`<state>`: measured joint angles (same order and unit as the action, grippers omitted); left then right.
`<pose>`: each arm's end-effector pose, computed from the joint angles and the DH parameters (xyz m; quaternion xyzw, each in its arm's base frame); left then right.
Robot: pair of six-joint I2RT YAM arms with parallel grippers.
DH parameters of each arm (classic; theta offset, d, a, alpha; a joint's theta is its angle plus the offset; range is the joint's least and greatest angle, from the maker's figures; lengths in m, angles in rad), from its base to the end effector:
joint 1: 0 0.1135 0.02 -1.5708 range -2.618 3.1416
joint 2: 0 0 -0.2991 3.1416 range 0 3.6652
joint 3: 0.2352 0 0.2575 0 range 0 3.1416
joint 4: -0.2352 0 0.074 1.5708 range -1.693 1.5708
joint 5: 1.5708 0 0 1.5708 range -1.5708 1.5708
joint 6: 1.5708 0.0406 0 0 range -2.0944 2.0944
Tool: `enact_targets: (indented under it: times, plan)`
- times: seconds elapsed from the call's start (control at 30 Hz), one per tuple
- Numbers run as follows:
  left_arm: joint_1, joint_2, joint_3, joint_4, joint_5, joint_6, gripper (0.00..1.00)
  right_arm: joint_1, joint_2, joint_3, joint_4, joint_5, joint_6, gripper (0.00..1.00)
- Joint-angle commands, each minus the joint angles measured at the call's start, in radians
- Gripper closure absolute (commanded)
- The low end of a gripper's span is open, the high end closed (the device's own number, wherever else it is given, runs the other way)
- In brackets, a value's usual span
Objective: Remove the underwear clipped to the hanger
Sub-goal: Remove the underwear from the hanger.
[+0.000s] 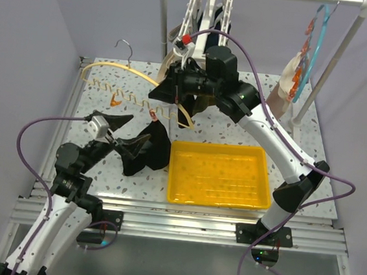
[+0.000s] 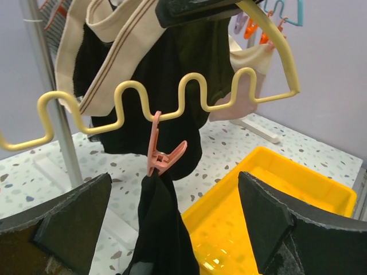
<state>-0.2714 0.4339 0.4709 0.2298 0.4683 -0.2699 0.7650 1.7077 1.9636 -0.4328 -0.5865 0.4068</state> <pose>0.0943 -0.0453 0.3375 0.1849 0.5901 -0.3424 0.7074 0.2687 0.2891 0.5123 -0.3133 0.6893 0.5245 0.3894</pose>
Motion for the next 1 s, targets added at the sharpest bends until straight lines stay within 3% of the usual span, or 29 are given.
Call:
enact_targets:
  times: [0.0,0.23,0.67,0.97]
  plan:
    - [-0.005,0.078,-0.003,0.180,0.098,-0.008,0.05,0.000,-0.065,0.003,0.088,-0.019,-0.011,1.00]
    - [-0.005,0.209,0.002,0.347,0.135,-0.051,0.06,0.002,-0.071,-0.005,0.101,-0.029,-0.006,1.00]
    - [-0.008,0.310,-0.018,0.465,0.119,-0.095,0.15,0.002,-0.065,-0.006,0.127,-0.053,0.021,1.00]
    - [-0.022,0.370,-0.006,0.506,0.135,-0.117,0.34,0.002,-0.065,-0.009,0.134,-0.055,0.026,1.00]
